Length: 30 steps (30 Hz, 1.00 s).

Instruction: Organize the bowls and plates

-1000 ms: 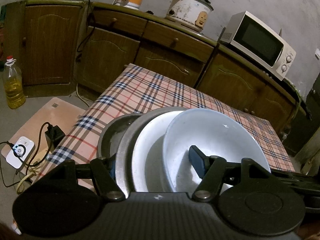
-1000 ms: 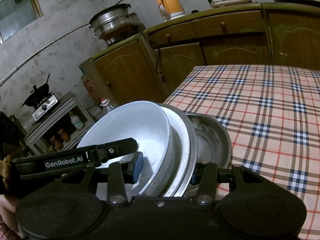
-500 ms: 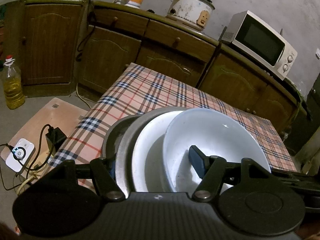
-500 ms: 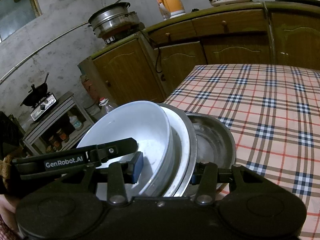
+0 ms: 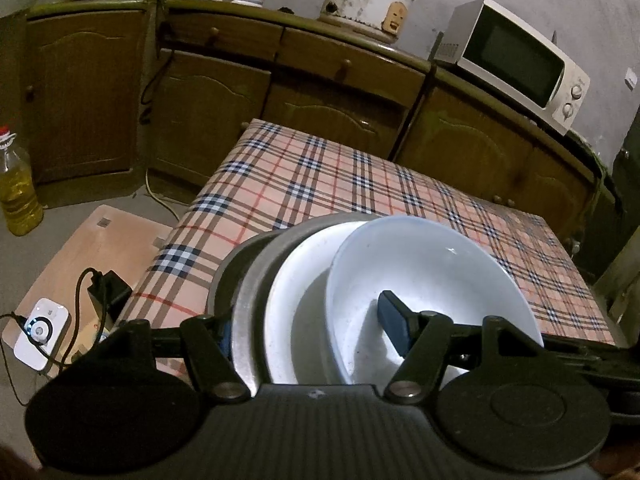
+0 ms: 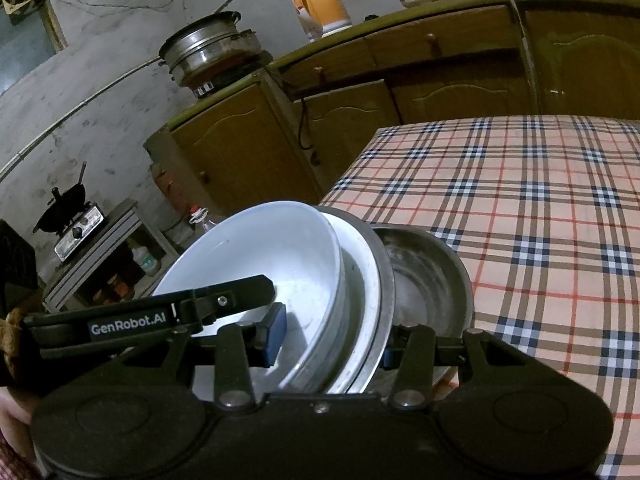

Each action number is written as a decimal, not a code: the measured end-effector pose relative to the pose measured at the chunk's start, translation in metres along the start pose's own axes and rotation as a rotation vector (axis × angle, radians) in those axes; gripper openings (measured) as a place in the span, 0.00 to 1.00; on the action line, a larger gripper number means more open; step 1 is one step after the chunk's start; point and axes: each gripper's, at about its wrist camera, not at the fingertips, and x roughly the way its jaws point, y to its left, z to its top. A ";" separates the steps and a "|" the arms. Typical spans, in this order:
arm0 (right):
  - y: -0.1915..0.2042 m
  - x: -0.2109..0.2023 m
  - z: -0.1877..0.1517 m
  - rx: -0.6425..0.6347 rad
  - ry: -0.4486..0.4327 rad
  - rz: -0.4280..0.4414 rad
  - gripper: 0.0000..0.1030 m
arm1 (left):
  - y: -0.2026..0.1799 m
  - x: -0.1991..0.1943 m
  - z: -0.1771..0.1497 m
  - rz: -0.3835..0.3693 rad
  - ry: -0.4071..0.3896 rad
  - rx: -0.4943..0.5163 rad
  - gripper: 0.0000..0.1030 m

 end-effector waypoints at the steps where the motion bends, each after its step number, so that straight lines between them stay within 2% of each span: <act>1: 0.000 0.001 0.000 0.002 -0.001 0.001 0.54 | 0.000 0.000 0.000 0.001 0.001 0.002 0.66; 7: 0.000 0.008 0.000 0.010 0.003 0.001 0.54 | 0.004 0.003 0.002 0.004 0.009 0.012 0.66; 11: 0.007 0.011 -0.002 -0.048 -0.005 -0.040 0.54 | 0.001 0.006 0.002 0.051 0.006 0.069 0.65; 16: 0.004 0.016 0.000 -0.046 -0.008 -0.044 0.54 | 0.007 0.010 0.002 0.035 0.010 0.042 0.65; 30: -0.001 0.034 0.003 -0.032 0.028 -0.034 0.54 | 0.014 0.020 0.003 0.063 0.029 0.028 0.64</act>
